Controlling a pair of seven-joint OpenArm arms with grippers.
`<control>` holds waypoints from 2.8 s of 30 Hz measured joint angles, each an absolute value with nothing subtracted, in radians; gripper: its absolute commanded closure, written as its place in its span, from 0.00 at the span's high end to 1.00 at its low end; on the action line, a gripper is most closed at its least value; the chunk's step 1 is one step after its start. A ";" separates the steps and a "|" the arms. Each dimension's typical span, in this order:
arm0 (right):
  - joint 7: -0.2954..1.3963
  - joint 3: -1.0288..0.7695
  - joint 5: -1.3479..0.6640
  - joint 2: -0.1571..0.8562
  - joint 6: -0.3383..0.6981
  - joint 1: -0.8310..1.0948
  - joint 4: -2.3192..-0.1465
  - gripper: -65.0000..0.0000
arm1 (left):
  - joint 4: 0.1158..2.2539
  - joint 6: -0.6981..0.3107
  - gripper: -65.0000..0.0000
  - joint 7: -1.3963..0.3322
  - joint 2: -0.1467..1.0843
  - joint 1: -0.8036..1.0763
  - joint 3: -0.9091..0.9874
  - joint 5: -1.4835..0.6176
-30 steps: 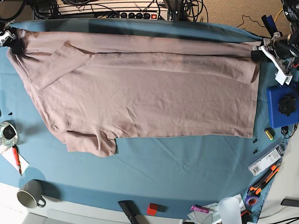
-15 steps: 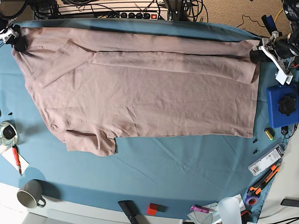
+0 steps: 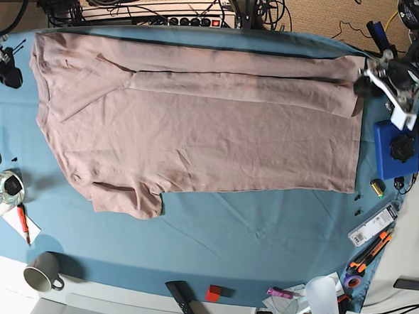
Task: Fold the T-shirt properly
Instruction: 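Open both grippers and release the shirt edge, then move the right gripper down to the shirt's sleeve near the hem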
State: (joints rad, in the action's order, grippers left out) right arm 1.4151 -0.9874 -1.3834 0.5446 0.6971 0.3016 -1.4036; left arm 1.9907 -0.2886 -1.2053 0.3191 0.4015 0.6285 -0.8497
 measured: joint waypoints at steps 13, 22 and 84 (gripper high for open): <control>1.417 -0.952 -1.056 0.545 0.675 0.031 -1.404 0.24 | 2.069 -0.408 0.39 -1.164 0.321 0.256 0.628 -0.855; 1.094 -0.577 -0.652 0.546 0.576 -0.164 -1.381 0.24 | 2.063 -0.409 0.39 -1.166 0.318 0.254 0.628 -0.855; 1.230 -0.136 -0.447 0.350 0.516 -0.485 -1.190 0.00 | 2.061 -0.409 0.39 -1.169 0.316 0.257 0.628 -0.828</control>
